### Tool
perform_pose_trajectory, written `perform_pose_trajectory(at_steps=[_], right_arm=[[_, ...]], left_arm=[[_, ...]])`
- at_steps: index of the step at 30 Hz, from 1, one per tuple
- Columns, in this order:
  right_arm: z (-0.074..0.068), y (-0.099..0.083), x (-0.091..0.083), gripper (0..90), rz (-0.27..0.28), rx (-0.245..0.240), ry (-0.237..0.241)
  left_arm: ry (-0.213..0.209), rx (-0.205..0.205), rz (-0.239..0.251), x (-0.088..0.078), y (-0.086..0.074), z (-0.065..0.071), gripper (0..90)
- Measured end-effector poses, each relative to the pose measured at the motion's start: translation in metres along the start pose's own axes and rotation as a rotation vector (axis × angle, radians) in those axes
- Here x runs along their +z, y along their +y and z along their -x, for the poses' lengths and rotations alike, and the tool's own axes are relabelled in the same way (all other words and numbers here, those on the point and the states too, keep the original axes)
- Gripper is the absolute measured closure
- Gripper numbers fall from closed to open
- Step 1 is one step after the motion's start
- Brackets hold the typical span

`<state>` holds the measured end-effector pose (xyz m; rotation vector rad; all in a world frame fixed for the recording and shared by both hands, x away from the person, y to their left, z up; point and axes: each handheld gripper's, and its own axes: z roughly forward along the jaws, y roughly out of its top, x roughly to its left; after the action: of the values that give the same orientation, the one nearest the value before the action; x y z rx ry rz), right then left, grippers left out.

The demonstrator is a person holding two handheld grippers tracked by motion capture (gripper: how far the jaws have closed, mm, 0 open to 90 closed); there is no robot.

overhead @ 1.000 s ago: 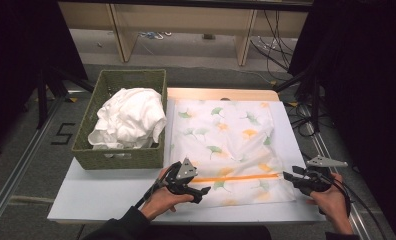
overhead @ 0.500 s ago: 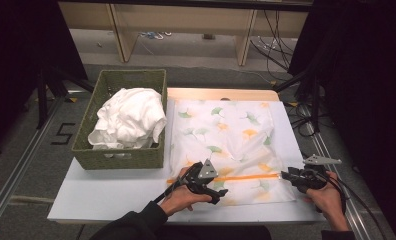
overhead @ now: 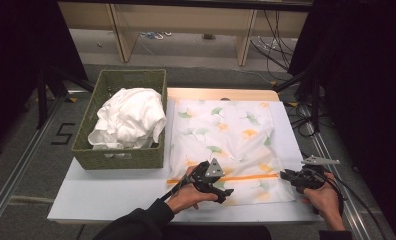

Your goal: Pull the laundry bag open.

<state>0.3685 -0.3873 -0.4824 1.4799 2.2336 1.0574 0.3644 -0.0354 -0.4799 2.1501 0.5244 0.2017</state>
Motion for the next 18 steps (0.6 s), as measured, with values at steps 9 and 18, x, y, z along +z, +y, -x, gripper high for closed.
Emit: perform_pose_trajectory(at_steps=[9, 18], right_arm=[[-0.006, 0.006, -0.004, 85.5, 0.028, -0.088, 0.0], [-0.031, 0.025, -0.025, 85.6, 0.088, -0.226, -0.061]], left_arm=[[-0.026, -0.02, 0.012, 0.012, 0.01, 0.007, 27.7], [-0.083, -0.027, 0.024, 0.03, 0.026, 0.014, 39.5]])
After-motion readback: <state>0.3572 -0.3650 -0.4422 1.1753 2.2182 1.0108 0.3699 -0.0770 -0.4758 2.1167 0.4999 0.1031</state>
